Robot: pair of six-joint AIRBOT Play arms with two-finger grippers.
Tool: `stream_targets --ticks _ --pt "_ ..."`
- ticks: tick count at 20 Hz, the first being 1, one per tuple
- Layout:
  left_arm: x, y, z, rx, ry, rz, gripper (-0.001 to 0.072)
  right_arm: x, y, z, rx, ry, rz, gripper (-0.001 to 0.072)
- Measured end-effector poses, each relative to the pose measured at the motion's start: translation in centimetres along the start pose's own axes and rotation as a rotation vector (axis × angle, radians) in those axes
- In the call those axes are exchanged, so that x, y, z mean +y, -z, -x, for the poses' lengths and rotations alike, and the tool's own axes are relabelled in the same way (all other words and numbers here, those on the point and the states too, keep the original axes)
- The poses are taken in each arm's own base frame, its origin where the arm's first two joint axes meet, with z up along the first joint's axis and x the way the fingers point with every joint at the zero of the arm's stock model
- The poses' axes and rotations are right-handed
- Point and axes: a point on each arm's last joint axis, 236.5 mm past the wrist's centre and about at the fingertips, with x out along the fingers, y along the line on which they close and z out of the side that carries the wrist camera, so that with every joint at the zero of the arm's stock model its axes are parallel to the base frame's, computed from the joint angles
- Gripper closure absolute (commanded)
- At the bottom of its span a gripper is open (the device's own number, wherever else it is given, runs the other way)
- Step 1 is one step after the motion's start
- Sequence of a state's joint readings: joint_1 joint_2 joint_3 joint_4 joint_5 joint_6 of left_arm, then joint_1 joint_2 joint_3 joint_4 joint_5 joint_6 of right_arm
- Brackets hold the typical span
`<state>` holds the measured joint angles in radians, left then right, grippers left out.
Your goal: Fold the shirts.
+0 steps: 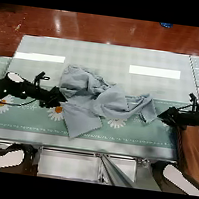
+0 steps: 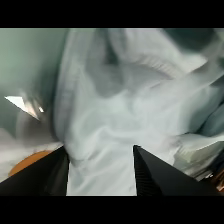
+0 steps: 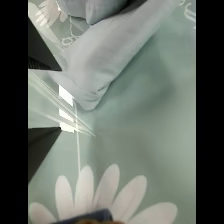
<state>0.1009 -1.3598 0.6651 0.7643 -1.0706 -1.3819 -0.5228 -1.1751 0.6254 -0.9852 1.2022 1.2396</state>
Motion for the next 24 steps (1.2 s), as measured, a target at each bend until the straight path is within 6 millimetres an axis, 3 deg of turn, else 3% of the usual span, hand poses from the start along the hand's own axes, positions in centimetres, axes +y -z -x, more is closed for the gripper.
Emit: stream_targets --ticks 1,2,7,8,10,13,15,17,19,22,24 --pt "0.0 -0.4 -0.4 -0.010 -0.002 0.000 0.0614 0.1 0.2 -0.2 0.007 -0.007 -0.001 0.0318" --pt "0.0 -1.0 -0.7 -0.027 -0.004 -0.001 0.0688 0.3 0.3 -0.5 0.013 -0.012 0.001 0.0318" --pt "-1.0 -2.0 -1.0 -0.048 0.015 -0.024 0.0688 2.6 0.1 -3.0 0.029 -0.044 0.036 0.0319" --pt "-1.0 -1.9 -1.0 -0.045 0.016 -0.030 0.0688 3.1 0.0 -3.6 0.029 -0.049 0.042 0.0367" --pt "-1.2 -1.8 -1.0 -0.038 0.021 -0.040 0.0688 3.9 -0.2 -4.8 0.031 -0.055 0.053 0.0695" --pt "-1.6 -1.6 -0.9 -0.026 0.029 -0.057 0.0688 5.4 -0.6 -5.9 0.023 -0.071 0.077 0.0693" --pt "-2.6 -1.9 0.0 -0.028 0.049 -0.094 0.0688 7.0 -1.5 -5.2 0.006 -0.097 0.121 0.0693" --pt "-5.0 -3.0 2.2 -0.066 0.096 -0.151 0.0688 9.8 -3.4 -2.7 -0.054 -0.132 0.192 0.0693" --pt "-9.0 -5.0 6.4 -0.169 0.178 -0.224 0.0688 13.6 -5.8 1.6 -0.157 -0.165 0.283 0.0693" --pt "-16.9 -7.4 16.9 -0.419 0.343 -0.360 0.0688 21.2 -8.9 11.7 -0.399 -0.221 0.450 0.0693" --pt "-21.8 -6.7 25.2 -0.593 0.422 -0.485 0.0689 25.9 -9.1 19.2 -0.567 -0.244 0.560 0.0693"
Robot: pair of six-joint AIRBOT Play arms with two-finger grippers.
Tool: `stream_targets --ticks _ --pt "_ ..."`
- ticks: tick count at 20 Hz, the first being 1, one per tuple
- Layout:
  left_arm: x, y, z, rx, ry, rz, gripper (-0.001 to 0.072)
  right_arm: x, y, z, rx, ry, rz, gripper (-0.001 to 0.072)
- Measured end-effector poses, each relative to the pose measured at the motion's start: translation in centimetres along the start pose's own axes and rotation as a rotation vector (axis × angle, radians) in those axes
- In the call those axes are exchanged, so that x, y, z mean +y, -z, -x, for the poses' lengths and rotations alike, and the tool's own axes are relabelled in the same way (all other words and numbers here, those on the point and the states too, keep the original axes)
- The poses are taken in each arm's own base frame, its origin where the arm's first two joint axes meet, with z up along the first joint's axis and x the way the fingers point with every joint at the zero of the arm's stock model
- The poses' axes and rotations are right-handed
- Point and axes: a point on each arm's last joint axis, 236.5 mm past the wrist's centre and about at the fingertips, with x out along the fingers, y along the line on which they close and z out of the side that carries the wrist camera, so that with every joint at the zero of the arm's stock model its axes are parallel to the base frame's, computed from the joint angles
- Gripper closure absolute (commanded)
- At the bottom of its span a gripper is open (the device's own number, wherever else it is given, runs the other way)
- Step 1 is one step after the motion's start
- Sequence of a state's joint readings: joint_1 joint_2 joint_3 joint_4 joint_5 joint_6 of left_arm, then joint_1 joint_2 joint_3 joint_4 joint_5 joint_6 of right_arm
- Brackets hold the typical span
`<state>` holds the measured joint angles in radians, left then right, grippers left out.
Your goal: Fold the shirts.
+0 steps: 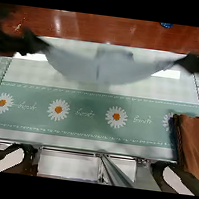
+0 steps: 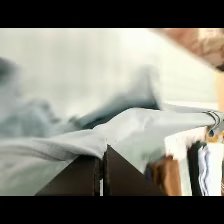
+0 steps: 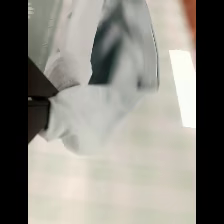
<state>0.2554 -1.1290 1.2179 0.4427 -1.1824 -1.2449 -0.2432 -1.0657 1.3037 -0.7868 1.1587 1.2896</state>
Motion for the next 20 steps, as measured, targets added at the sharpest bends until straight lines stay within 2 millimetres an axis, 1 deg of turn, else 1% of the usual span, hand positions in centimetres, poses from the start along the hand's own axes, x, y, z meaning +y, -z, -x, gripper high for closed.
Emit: stream_targets --ticks 1,2,4,5,6,7,8,9,10,11,13,14,16,17,18,19,20 --pt "-2.9 -2.5 2.3 -0.081 0.023 -0.070 0.0688 2.0 -2.5 2.4 -0.070 0.004 0.054 0.0693" --pt "-6.1 -4.6 4.9 -0.159 0.041 -0.149 0.0689 4.2 -4.7 5.0 -0.142 0.010 0.108 0.0693" --pt "-12.1 -7.1 10.1 -0.290 0.055 -0.302 0.0689 8.3 -7.7 10.3 -0.276 0.021 0.201 0.0693" --pt "-14.5 -7.8 12.4 -0.348 0.045 -0.373 0.0689 10.2 -8.5 12.7 -0.333 0.024 0.240 0.0693" --pt "-17.0 -8.1 14.7 -0.408 0.032 -0.446 0.0688 12.2 -9.0 15.3 -0.393 0.027 0.282 0.0693" --pt "-19.7 -8.1 17.0 -0.467 0.019 -0.516 0.0689 13.8 -9.1 17.6 -0.444 0.037 0.319 0.0693" --pt "-22.0 -7.6 18.8 -0.511 -0.005 -0.581 0.0688 15.4 -9.0 20.1 -0.497 0.048 0.357 0.0693" --pt "-23.8 -6.9 20.1 -0.546 -0.035 -0.641 0.0688 16.7 -8.5 22.1 -0.538 0.060 0.386 0.0693" --pt "-25.7 -5.7 21.3 -0.575 -0.061 -0.701 0.0688 17.7 -7.8 24.0 -0.573 0.080 0.413 0.0693" --pt "-27.2 -4.6 22.2 -0.598 -0.090 -0.754 0.0689 18.5 -6.9 25.8 -0.603 0.105 0.435 0.0693" --pt "-29.2 -1.9 23.6 -0.623 -0.164 -0.840 0.0689 19.6 -5.0 28.5 -0.637 0.144 0.469 0.0693" --pt "-29.8 -0.5 24.3 -0.631 -0.198 -0.873 0.0688 19.9 -4.0 29.4 -0.641 0.162 0.477 0.0693" --pt "-30.6 2.1 26.0 -0.645 -0.250 -0.919 0.0689 19.5 -1.8 30.4 -0.611 0.211 0.482 0.0693" --pt "-30.5 3.1 26.7 -0.643 -0.272 -0.927 0.0689 19.2 -0.7 30.4 -0.578 0.226 0.480 0.0693" --pt "-29.9 3.8 27.4 -0.631 -0.297 -0.923 0.0688 18.8 0.4 30.0 -0.534 0.237 0.472 0.0693" --pt "-29.3 4.3 27.8 -0.621 -0.310 -0.914 0.0688 18.0 1.4 29.4 -0.485 0.250 0.460 0.0693" --pt "-28.3 4.6 27.7 -0.590 -0.320 -0.897 0.0688 17.1 2.2 28.8 -0.440 0.263 0.444 0.0693"
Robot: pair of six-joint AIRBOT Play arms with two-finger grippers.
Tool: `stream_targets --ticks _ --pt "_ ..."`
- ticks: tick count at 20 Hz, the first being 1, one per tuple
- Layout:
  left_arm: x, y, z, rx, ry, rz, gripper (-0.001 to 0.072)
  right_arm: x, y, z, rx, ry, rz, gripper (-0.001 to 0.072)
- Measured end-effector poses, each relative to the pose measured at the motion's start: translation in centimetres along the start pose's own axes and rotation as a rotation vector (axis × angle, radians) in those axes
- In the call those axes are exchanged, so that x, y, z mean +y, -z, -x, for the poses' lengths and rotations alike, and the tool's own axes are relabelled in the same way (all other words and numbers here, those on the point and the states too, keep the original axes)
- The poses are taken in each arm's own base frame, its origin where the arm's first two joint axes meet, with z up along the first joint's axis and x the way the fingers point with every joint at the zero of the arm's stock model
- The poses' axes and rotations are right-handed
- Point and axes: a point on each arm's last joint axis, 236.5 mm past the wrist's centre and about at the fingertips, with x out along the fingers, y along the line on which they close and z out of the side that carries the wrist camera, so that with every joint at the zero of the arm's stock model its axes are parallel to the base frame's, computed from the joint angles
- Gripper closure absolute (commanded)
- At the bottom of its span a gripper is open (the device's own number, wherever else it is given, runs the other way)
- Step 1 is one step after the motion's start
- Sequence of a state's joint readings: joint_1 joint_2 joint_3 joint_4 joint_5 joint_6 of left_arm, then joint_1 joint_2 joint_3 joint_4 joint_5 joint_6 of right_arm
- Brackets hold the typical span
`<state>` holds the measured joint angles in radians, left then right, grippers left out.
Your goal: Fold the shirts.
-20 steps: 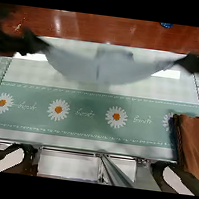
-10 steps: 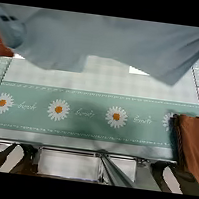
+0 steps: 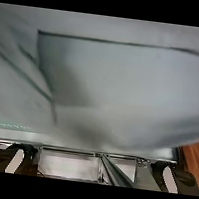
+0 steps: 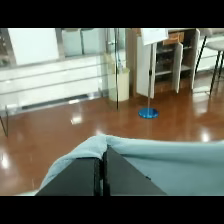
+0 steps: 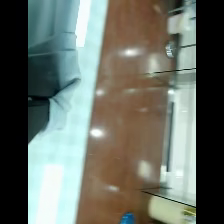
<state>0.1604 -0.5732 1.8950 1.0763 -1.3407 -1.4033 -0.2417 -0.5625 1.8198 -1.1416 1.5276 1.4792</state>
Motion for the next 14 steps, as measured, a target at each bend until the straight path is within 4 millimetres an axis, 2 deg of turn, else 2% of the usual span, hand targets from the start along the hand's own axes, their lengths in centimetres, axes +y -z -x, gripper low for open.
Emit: stream_targets --ticks 3,6,9,12,14 --pt "1.7 5.1 -2.4 0.158 -0.003 0.058 0.0688 -0.9 4.0 -2.5 0.144 -0.008 -0.048 0.0693" --pt "3.9 11.7 -7.4 0.319 -0.013 0.141 0.0688 -2.2 7.8 -7.1 0.252 -0.039 -0.125 0.0693" --pt "6.5 17.7 -13.5 0.428 -0.037 0.216 0.0688 -3.1 12.0 -13.8 0.345 -0.118 -0.218 0.0693" --pt "9.3 23.2 -19.9 0.504 -0.073 0.278 0.0688 -4.2 15.4 -21.2 0.407 -0.208 -0.318 0.0693" --pt "11.0 27.7 -24.0 0.570 -0.095 0.317 0.0688 -5.1 18.0 -26.7 0.437 -0.260 -0.412 0.0693"
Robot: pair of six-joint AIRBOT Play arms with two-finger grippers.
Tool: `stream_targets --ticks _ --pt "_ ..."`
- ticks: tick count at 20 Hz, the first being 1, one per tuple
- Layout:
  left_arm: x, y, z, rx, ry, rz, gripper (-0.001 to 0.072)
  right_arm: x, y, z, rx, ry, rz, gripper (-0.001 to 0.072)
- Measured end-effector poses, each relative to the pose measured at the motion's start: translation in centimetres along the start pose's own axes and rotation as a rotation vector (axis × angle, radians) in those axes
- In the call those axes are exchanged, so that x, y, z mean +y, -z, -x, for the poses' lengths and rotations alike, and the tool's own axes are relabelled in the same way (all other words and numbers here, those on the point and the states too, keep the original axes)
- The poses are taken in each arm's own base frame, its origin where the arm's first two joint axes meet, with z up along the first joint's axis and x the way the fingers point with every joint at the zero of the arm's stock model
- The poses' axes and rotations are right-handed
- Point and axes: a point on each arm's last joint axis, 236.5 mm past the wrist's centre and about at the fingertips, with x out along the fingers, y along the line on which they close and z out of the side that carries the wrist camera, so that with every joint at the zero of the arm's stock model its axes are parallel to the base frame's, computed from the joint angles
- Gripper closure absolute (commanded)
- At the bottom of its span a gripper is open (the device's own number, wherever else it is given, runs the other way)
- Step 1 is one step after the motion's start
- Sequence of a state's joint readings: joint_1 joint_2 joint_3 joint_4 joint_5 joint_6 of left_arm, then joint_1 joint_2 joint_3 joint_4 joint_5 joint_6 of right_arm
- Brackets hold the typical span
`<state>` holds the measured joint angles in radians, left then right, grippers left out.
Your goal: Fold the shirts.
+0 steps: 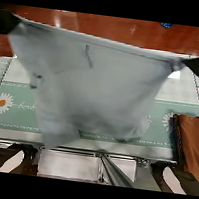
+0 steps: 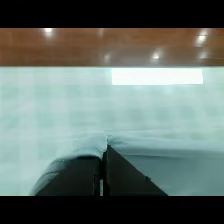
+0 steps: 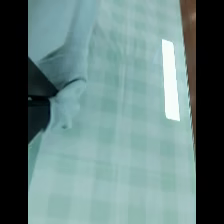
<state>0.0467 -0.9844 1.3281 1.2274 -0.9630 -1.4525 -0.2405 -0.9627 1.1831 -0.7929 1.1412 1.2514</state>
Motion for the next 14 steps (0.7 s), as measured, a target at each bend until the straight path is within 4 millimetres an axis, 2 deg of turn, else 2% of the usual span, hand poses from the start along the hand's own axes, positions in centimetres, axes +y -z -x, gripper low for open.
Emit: stream_targets --ticks 3,5,7,8,9,10,12,14 --pt "2.0 3.5 -7.8 0.130 0.006 0.082 0.0688 -4.7 0.1 -7.3 0.042 -0.053 -0.143 0.0693" --pt "2.5 6.1 -11.7 0.207 0.030 0.153 0.0688 -7.4 0.9 -11.6 0.072 -0.081 -0.246 0.0693" --pt "2.4 8.5 -14.5 0.274 0.063 0.231 0.0680 -9.3 2.0 -15.3 0.101 -0.108 -0.339 0.0692" --pt "2.2 9.5 -15.6 0.300 0.081 0.267 0.0587 -9.9 2.4 -16.9 0.110 -0.122 -0.381 0.0613" --pt "2.0 10.4 -16.5 0.328 0.097 0.301 0.0325 -10.3 2.7 -18.2 0.117 -0.137 -0.418 0.0352" --pt "1.9 11.2 -17.1 0.349 0.109 0.328 0.0198 -10.6 2.8 -19.3 0.116 -0.155 -0.456 0.0302" --pt "2.0 12.0 -17.5 0.385 0.126 0.367 0.0197 -10.7 2.4 -20.2 0.115 -0.189 -0.503 0.0303" --pt "3.8 12.3 -16.7 0.425 0.114 0.389 0.0198 -10.9 1.2 -18.9 0.118 -0.225 -0.510 0.0305"
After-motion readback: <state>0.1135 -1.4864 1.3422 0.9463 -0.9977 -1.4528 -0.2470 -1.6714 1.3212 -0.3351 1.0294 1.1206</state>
